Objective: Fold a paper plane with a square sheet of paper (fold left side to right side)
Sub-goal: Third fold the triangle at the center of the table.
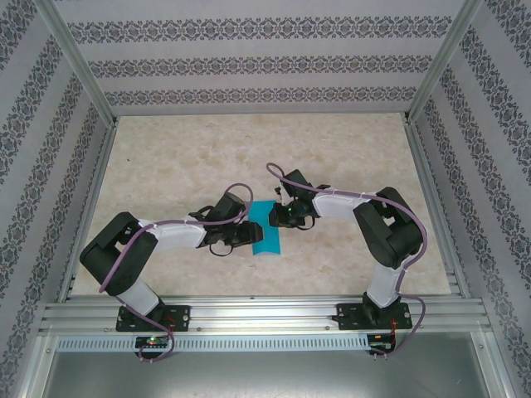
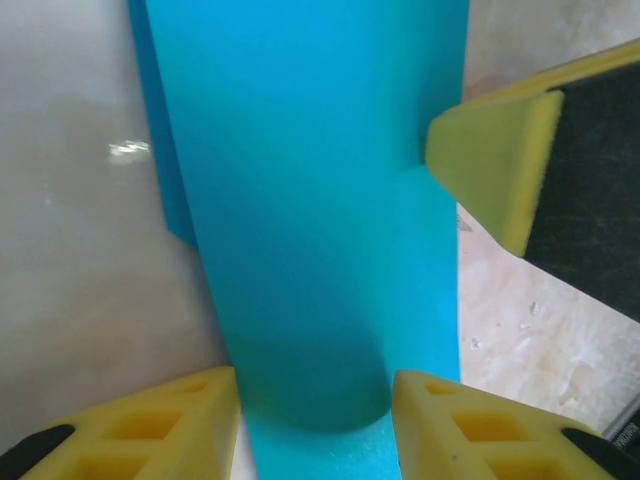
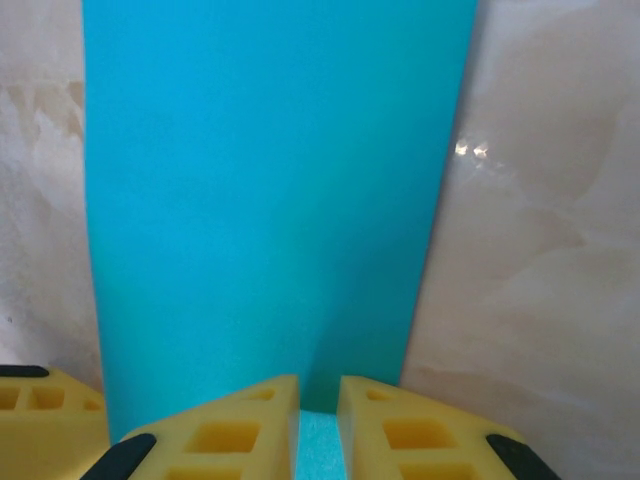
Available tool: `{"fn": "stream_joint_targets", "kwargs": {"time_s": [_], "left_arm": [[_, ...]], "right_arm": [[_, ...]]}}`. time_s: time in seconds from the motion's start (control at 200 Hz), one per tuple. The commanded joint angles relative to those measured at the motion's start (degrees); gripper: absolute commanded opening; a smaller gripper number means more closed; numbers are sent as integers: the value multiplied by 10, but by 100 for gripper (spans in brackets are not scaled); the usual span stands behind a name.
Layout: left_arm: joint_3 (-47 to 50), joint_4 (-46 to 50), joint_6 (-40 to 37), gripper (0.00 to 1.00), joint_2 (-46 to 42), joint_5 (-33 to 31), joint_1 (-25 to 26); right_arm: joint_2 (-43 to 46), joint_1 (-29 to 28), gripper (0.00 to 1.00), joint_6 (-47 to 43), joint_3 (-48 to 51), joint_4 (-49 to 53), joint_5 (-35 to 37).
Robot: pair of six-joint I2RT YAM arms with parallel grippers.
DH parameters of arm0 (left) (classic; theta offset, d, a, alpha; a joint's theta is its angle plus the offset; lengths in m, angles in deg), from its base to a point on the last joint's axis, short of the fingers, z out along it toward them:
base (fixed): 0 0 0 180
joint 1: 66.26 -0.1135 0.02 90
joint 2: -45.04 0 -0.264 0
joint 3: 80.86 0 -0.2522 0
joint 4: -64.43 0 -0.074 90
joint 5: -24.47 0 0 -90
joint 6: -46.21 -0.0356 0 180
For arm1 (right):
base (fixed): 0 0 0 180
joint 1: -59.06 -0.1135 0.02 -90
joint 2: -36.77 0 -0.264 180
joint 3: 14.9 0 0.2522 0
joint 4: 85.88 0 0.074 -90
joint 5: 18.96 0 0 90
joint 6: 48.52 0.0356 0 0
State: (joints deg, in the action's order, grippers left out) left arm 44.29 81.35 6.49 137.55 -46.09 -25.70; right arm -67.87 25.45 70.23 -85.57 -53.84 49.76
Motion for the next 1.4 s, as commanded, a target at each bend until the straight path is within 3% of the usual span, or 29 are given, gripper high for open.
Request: {"fn": "stream_joint_targets", "kwargs": {"time_s": [0.0,0.38,0.659,1.394], "left_arm": [[-2,-29,12,44,3,9,6],[5,-17,15,44,-29,-4,6],[1,-9,13,55,-20,-25,6],[-55,-7,-15,53,10,-27,4]], "right_arm": [[-21,7,20,-7,-2,14,13],[-21,7,20,-9,-2,15,13],[-20,7,20,-10,-2,15,12],[-20,8,20,-15,0,17,11]]}}
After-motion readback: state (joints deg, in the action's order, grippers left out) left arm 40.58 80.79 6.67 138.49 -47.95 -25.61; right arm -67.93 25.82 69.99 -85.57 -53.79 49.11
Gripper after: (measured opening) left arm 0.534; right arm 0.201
